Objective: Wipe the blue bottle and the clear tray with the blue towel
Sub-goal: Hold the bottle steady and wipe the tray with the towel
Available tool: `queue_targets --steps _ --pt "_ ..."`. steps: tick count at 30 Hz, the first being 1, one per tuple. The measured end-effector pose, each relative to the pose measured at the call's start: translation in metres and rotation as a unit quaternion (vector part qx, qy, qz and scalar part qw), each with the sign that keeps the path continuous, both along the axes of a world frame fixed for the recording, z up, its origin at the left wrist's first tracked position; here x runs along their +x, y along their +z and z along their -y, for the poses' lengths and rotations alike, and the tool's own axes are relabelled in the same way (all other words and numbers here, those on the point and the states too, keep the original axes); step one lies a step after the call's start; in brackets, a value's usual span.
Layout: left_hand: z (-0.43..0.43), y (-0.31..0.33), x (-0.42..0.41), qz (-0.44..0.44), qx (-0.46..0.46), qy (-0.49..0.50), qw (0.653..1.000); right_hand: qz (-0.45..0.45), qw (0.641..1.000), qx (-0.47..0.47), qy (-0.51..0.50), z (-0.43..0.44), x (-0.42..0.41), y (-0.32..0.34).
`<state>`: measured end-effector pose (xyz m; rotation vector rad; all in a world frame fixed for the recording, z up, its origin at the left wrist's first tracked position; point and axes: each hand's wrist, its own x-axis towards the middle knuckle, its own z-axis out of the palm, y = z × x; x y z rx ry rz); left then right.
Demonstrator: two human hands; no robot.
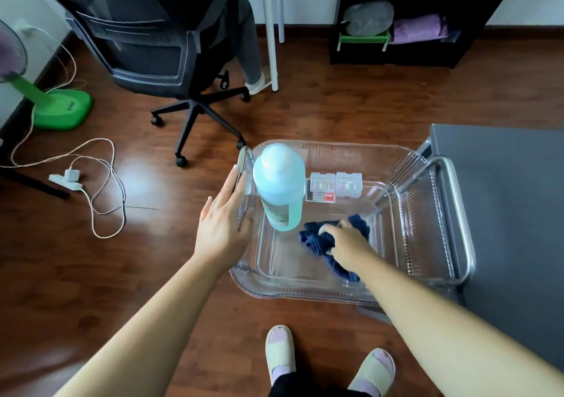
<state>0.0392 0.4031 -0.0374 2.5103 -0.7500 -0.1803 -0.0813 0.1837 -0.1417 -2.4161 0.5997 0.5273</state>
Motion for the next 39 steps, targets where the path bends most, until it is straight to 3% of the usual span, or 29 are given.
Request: queue_targets --steps 4,11,20,24,33,39 --pt "0.001 0.0 -0.001 0.003 0.0 0.004 1.0 -0.068 0.99 -0.102 -0.073 0.068 -0.009 0.005" --pt "0.002 -0.001 -0.003 0.009 0.007 0.019 1.0 -0.168 0.984 -0.047 -0.034 0.018 -0.048 0.015" --pt "0.0 -0.001 -0.002 0.011 -0.006 0.014 1.0 -0.061 0.989 0.079 0.105 -0.098 0.014 0.007" --pt "-0.002 -0.004 -0.002 0.018 -0.005 0.012 1.0 -0.046 0.989 0.115 0.083 -0.098 0.016 0.009" --pt "-0.002 -0.005 -0.001 0.015 0.011 0.003 1.0 -0.149 0.989 0.01 0.021 0.033 -0.042 0.023" --pt "0.0 -0.007 0.0 0.015 0.002 0.008 1.0 -0.05 0.994 -0.045 -0.091 0.048 -0.01 0.012"
